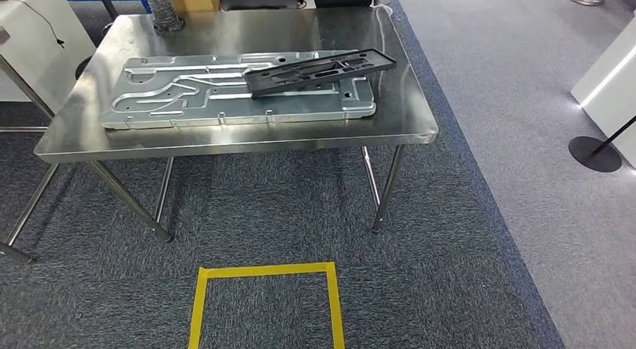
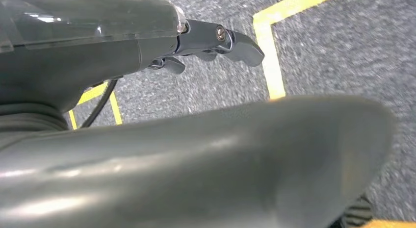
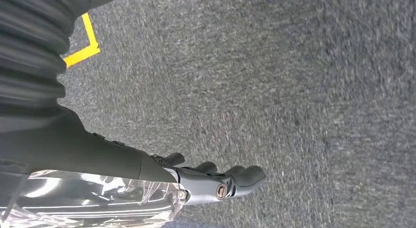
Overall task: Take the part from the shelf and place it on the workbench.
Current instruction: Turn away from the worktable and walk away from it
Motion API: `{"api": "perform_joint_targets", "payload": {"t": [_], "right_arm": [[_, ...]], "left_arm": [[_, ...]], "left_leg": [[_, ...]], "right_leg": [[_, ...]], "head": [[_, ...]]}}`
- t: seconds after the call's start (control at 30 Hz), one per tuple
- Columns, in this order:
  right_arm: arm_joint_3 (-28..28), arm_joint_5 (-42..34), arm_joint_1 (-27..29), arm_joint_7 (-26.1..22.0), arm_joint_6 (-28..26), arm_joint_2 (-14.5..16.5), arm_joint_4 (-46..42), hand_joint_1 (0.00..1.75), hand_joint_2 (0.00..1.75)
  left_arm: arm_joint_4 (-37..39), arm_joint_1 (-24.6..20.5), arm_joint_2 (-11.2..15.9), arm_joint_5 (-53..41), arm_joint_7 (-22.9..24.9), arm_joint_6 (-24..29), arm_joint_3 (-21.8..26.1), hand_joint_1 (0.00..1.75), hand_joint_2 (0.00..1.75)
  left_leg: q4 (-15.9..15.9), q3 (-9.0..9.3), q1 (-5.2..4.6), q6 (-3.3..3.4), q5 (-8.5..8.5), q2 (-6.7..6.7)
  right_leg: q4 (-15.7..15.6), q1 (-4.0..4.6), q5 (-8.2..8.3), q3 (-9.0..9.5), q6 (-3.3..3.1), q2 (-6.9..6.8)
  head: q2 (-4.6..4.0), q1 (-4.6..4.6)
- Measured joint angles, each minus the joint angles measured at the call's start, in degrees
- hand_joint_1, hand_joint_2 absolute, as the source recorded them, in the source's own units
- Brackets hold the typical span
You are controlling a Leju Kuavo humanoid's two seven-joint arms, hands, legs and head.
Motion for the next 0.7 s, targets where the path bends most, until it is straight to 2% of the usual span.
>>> {"api": "perform_joint_targets", "payload": {"t": [0.03, 0.07, 0.13, 0.17, 0.2, 0.23, 0.3, 0.33, 0.37, 0.43, 0.5, 0.53, 0.57, 0.63, 0.67, 0.7], "right_arm": [[0.04, 0.07, 0.03, 0.11, 0.03, 0.06, 0.01, 0.00, 1.75], [0.07, 0.11, 0.04, 0.23, 0.05, 0.12, 0.02, 0.00, 1.75], [0.10, 0.20, 0.04, 0.38, 0.10, 0.25, 0.03, 0.00, 1.75], [0.13, 0.22, 0.06, 0.41, 0.11, 0.27, 0.04, 0.00, 1.75], [0.15, 0.23, 0.08, 0.45, 0.11, 0.28, 0.04, 0.00, 1.75], [0.16, 0.23, 0.11, 0.46, 0.12, 0.29, 0.04, 0.00, 1.75], [0.23, 0.26, 0.11, 0.48, 0.12, 0.29, 0.04, 0.00, 1.75], [0.31, 0.28, 0.08, 0.48, 0.11, 0.29, 0.04, 0.00, 1.75], [0.41, 0.31, 0.06, 0.48, 0.11, 0.32, 0.04, 0.00, 1.75], [0.59, 0.35, 0.04, 0.45, 0.10, 0.36, 0.04, 0.00, 1.75], [0.66, 0.38, 0.06, 0.44, 0.10, 0.54, 0.04, 0.00, 1.75], [0.67, 0.43, 0.04, 0.44, 0.10, 0.65, 0.03, 0.00, 1.75], [0.69, 0.49, 0.02, 0.44, 0.10, 0.77, 0.03, 0.00, 1.75], [0.78, 0.67, 0.01, 0.44, 0.10, 0.85, 0.02, 0.00, 1.75], [0.83, 0.74, 0.03, 0.44, 0.10, 0.86, 0.03, 0.00, 1.75], [0.88, 0.80, 0.05, 0.43, 0.10, 0.88, 0.03, 0.00, 1.75]], "left_arm": [[0.00, -0.02, -0.03, 0.00, 0.16, -0.05, 0.00, 0.00, 0.00], [0.00, -0.06, -0.08, 0.00, 0.27, -0.09, 0.00, 0.00, 0.00], [0.00, -0.03, -0.13, 0.00, 0.42, -0.15, -0.01, 0.00, 0.00], [0.00, 0.03, -0.14, 0.00, 0.49, -0.16, 0.00, 0.00, 0.00], [0.00, 0.09, -0.15, 0.00, 0.57, -0.17, 0.00, 0.00, 0.00], [0.00, 0.13, -0.15, 0.00, 0.62, -0.18, 0.01, 0.00, 0.00], [0.00, 0.13, -0.17, 0.00, 0.67, -0.21, -0.01, 0.00, 0.00], [0.00, 0.10, -0.21, 0.00, 0.67, -0.23, -0.01, 0.00, 0.00], [0.00, 0.07, -0.25, 0.00, 0.67, -0.25, -0.02, 0.00, 0.00], [0.00, 0.03, -0.30, -0.01, 0.67, -0.28, -0.02, 0.00, 0.00], [0.00, -0.02, -0.28, -0.02, 0.67, -0.32, -0.02, 0.00, 0.00], [0.00, -0.05, -0.27, -0.02, 0.67, -0.33, -0.02, 0.00, 0.00], [0.00, -0.06, -0.26, -0.02, 0.67, -0.33, -0.02, 0.00, 0.00], [0.00, -0.03, -0.26, -0.01, 0.67, -0.33, -0.02, 0.00, 0.00], [0.00, 0.02, -0.26, 0.00, 0.67, -0.33, -0.02, 0.00, 0.00], [0.00, 0.09, -0.26, 0.02, 0.68, -0.33, -0.02, 0.00, 0.00]], "left_leg": [[-0.14, -0.25, 0.08, 0.39, 0.48, 0.10], [-0.26, -0.61, 0.17, 0.69, 0.96, 0.22], [-0.18, -1.50, 0.05, 1.03, 1.55, 0.41], [-0.10, -1.94, -0.03, 1.07, 1.79, 0.47], [0.03, -2.30, -0.11, 1.06, 1.96, 0.50], [0.19, -2.59, -0.15, 1.01, 2.09, 0.51], [0.56, -2.87, -0.20, 0.88, 2.19, 0.52], [0.79, -3.00, -0.32, 0.75, 2.18, 0.54], [0.96, -3.13, -0.41, 0.55, 2.20, 0.56], [1.10, -3.37, -0.51, 0.05, 2.27, 0.60], [1.30, -3.50, -0.49, -0.52, 2.09, 0.56], [2.18, -3.90, -0.45, -0.86, 1.36, 0.50], [4.21, -4.79, -0.34, -1.21, -0.01, 0.43], [11.14, -7.89, 0.15, -1.89, -3.77, 0.34], [14.67, -9.45, 0.43, -2.20, -5.12, 0.34], [16.69, -10.33, 0.69, -2.48, -5.47, 0.35]], "right_leg": [[1.19, -0.09, -1.04, -0.52, 0.27, 0.02], [3.67, -0.16, -2.98, -1.52, 0.48, 0.04], [11.29, -0.20, -7.94, -4.31, 0.83, 0.04], [14.55, -0.21, -9.56, -5.30, 0.96, 0.04], [16.00, -0.19, -10.05, -5.37, 0.98, 0.03], [15.11, -0.16, -9.47, -4.27, 0.88, 0.03], [7.68, 0.01, -6.53, 0.71, 0.28, 0.03], [3.69, 0.19, -5.44, 3.07, -0.14, 0.01], [0.87, 0.36, -4.80, 4.64, -0.53, -0.01], [-0.68, 0.66, -4.72, 5.23, -1.05, -0.05], [-1.15, 0.43, -4.34, 5.22, -1.57, -0.08], [-1.45, 0.25, -4.11, 5.26, -1.91, -0.14], [-1.74, 0.04, -3.89, 5.27, -2.19, -0.20], [-1.82, -0.02, -3.73, 5.11, -2.45, -0.30], [-1.77, -0.03, -3.70, 5.01, -2.44, -0.31], [-1.70, -0.06, -3.69, 4.94, -2.41, -0.32]], "head": [[-0.01, 0.01], [-0.01, 0.01], [0.00, 0.01], [0.00, 0.01], [0.01, 0.01], [0.01, 0.01], [0.02, 0.01], [0.02, 0.00], [0.02, 0.00], [0.02, -0.01], [0.01, -0.01], [0.01, -0.01], [0.01, -0.01], [0.01, -0.01], [0.01, -0.01], [0.01, -0.01]]}}
